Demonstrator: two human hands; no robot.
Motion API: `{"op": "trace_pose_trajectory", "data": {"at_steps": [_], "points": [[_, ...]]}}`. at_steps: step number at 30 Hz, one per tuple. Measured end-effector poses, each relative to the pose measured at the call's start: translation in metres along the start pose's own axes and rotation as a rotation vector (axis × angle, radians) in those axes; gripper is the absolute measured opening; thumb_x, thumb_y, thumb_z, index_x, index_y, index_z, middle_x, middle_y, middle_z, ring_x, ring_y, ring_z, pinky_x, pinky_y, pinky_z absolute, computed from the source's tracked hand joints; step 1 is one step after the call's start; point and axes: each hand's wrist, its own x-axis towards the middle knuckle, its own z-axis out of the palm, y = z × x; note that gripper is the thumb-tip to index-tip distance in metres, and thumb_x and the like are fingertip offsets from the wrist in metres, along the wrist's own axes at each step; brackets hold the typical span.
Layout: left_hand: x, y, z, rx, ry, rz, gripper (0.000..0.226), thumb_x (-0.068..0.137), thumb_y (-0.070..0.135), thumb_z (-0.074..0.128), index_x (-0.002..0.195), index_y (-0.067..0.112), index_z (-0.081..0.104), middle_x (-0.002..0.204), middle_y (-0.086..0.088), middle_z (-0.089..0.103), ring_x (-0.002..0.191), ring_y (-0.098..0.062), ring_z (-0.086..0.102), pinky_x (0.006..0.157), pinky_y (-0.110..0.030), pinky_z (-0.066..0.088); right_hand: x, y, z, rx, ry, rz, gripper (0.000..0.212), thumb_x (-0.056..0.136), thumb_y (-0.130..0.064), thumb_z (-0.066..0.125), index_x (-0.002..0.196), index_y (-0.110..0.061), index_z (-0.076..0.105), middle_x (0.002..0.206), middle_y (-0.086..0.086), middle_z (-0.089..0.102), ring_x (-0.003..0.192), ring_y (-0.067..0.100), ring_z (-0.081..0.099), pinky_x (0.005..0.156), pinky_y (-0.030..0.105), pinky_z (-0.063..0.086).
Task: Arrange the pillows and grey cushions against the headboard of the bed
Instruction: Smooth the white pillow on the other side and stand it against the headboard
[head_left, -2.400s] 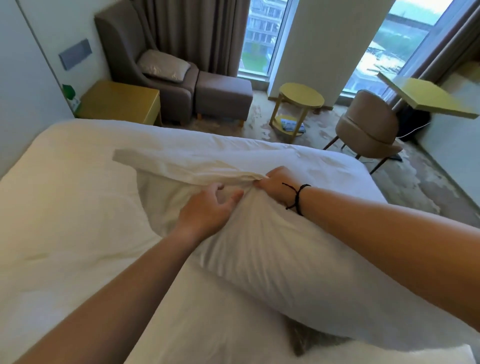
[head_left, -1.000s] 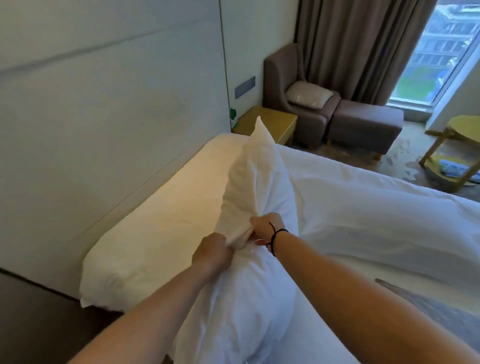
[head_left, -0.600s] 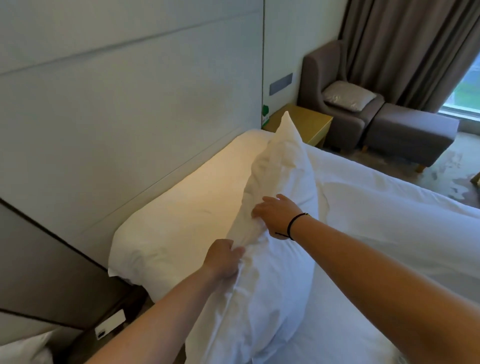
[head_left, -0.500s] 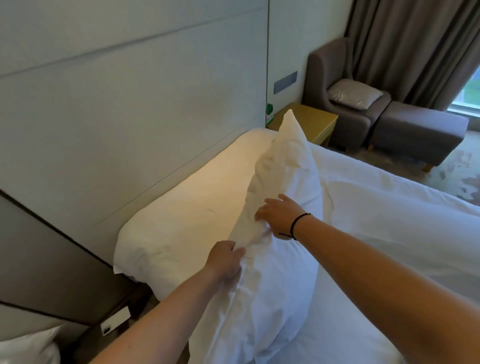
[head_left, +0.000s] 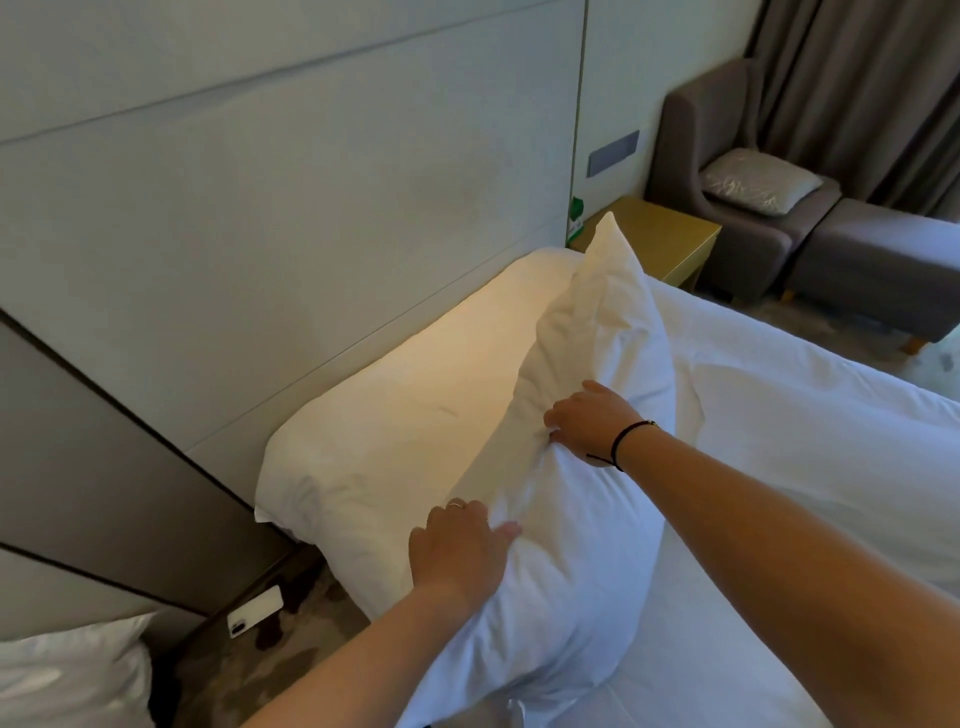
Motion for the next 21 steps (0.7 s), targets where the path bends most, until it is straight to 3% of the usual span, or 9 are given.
{"op": "trace_pose_trajectory", "data": {"at_steps": [3, 8, 15, 21], "points": [[0.017, -0.011, 0.002, -0.225, -0.082, -0.052, 0.041, 0.097, 0.054, 0.038, 0.078, 0.022, 0.055, 0.106, -0.003, 0.065, 0.104, -0.028, 0.06, 0.087, -0.039, 0.048, -0.004, -0.006, 0.01, 0.005, 0.014, 0.08, 0.025, 0.1, -0.036, 0.038, 0.101, -0.028, 0.061, 0.105, -0.007, 0.066, 0.095, 0.02, 0.061, 0.097, 0.036, 0.031], [0.065, -0.023, 0.001, -0.383, -0.076, 0.008, 0.04, 0.096, 0.046, 0.044, 0.069, 0.017, 0.053, 0.09, -0.009, 0.068, 0.091, -0.033, 0.062, 0.077, -0.038, 0.052, -0.007, -0.006, 0.021, 0.126, 0.048, 0.31, 0.027, 0.1, -0.036, 0.036, 0.096, -0.026, 0.061, 0.094, -0.006, 0.065, 0.096, 0.02, 0.06, 0.109, 0.037, 0.024], [0.136, -0.064, -0.007, -0.389, 0.011, 0.206, 0.041, 0.098, 0.049, 0.035, 0.067, 0.024, 0.038, 0.08, -0.004, 0.065, 0.08, -0.034, 0.06, 0.061, -0.035, 0.04, 0.053, -0.015, 0.019, 0.189, 0.021, 0.467, 0.027, 0.1, -0.034, 0.034, 0.087, -0.025, 0.056, 0.086, -0.005, 0.063, 0.092, 0.02, 0.059, 0.109, 0.036, 0.028], [0.205, -0.135, -0.013, -0.382, -0.084, 0.15, 0.039, 0.1, 0.05, 0.029, 0.073, 0.023, 0.039, 0.078, 0.001, 0.061, 0.08, -0.032, 0.059, 0.061, -0.036, 0.039, 0.152, -0.049, 0.012, 0.22, -0.054, 0.463, 0.026, 0.1, -0.034, 0.033, 0.088, -0.024, 0.053, 0.092, -0.003, 0.065, 0.098, 0.02, 0.057, 0.115, 0.037, 0.022]]}}
